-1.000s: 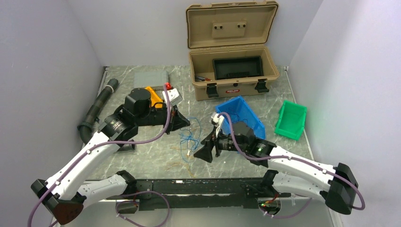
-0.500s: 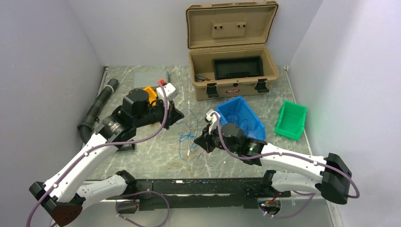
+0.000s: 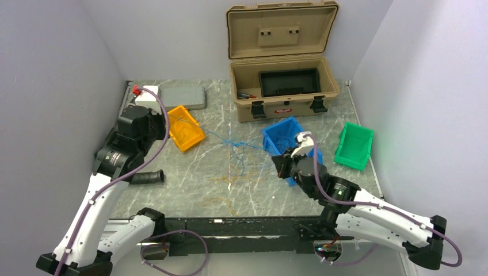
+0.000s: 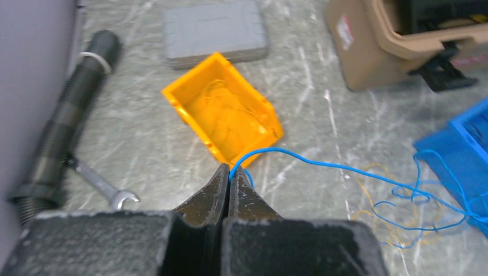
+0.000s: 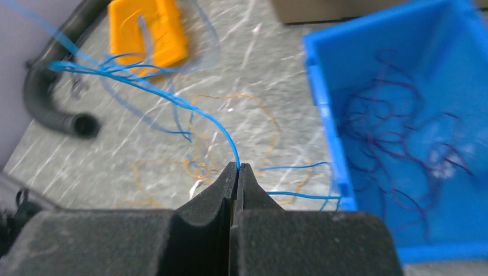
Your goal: Untangle the cables
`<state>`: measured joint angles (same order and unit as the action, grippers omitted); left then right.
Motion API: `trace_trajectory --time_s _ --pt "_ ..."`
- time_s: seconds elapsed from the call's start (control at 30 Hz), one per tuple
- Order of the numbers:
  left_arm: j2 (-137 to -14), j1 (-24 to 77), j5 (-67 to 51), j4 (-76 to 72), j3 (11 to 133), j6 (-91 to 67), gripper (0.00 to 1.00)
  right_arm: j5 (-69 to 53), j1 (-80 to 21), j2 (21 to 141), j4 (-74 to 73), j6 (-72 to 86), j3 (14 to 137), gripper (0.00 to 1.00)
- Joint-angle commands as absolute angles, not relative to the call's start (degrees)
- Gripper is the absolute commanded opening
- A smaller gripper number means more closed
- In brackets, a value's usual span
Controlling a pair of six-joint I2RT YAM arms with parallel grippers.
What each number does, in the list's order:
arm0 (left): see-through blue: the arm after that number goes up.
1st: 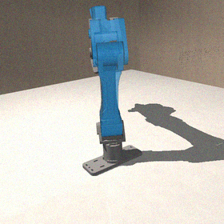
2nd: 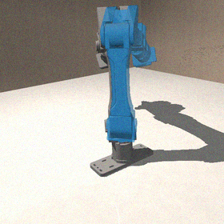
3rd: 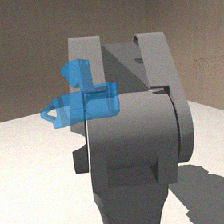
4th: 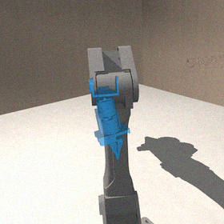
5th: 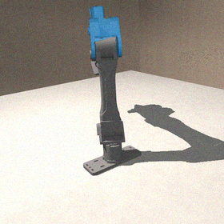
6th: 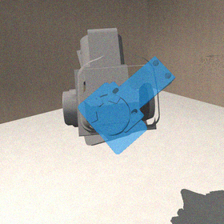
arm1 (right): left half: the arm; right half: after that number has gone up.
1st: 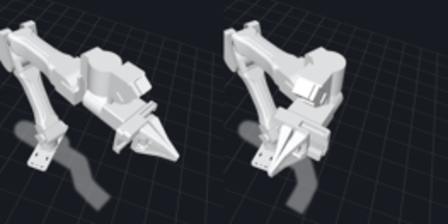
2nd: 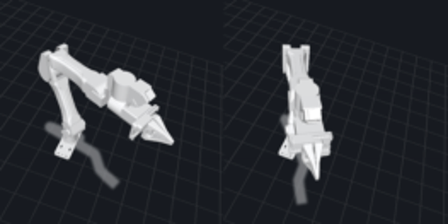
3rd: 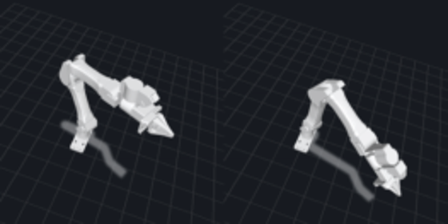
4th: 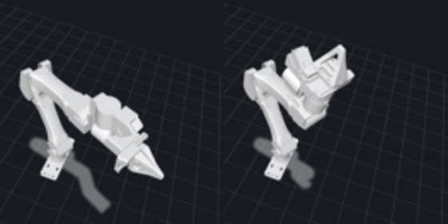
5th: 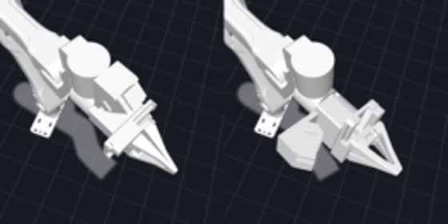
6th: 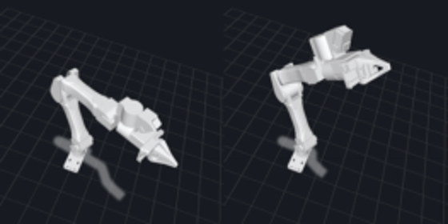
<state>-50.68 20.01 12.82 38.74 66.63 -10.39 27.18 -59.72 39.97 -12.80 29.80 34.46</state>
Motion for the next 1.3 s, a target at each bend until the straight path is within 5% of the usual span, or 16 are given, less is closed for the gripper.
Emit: trace_trajectory --time_s 0.0,0.77,0.93,1.27 --pt "-48.55 18.18 23.94 40.35 69.8 -11.71 0.0 45.0 -59.75 34.9 -25.32 38.93 39.41 0.0" --pt "-49.78 14.27 51.59 53.07 70.68 -31.21 0.0 84.0 -59.86 23.85 -62.02 54.51 72.21 0.0" --pt "-44.65 14.21 31.04 38.84 63.27 -21.18 0.0 78.66 -61.03 22.13 -32.51 22.64 65.82 0.0" --pt "-41.48 14.23 -11.48 28.29 58.72 -14.33 0.0 77.74 -62.39 43.83 -42.17 22.58 73.16 0.0"
